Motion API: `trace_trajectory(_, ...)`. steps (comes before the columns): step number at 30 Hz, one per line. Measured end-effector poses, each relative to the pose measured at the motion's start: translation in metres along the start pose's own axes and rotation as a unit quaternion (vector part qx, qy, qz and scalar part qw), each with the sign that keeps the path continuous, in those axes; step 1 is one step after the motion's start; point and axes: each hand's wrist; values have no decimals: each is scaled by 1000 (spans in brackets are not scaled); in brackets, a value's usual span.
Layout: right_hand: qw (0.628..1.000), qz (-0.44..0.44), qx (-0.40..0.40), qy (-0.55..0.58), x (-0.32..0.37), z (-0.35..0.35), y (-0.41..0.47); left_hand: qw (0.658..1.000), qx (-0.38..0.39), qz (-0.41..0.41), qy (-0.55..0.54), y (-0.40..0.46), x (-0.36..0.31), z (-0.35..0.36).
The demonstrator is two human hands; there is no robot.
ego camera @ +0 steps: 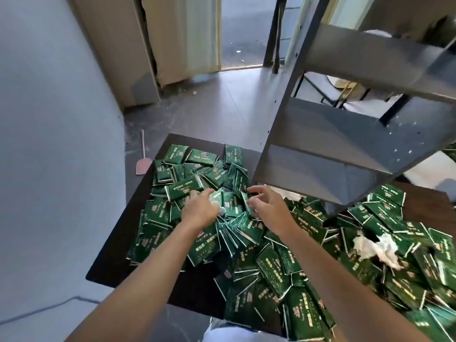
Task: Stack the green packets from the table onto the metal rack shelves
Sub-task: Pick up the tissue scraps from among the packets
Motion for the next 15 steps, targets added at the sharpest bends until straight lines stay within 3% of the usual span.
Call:
trace_trajectory(6,999,49,17,-16,-34,-15,-6,995,20,-33,87,19,14,28)
trace_trajectory(9,996,82,12,-33,-52,-24,-1,996,-27,-18,82,24,17,36)
trace_trajectory(15,978,52,9,-204,-94,-40,24,993,-106,28,36,25,-4,41)
Point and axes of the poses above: each hand's wrist, its own y-axis towards the middle knuckle, its own z-axis out of the palm, x = y × z, and after that the axes turned 5 degrees about -z, right-handed
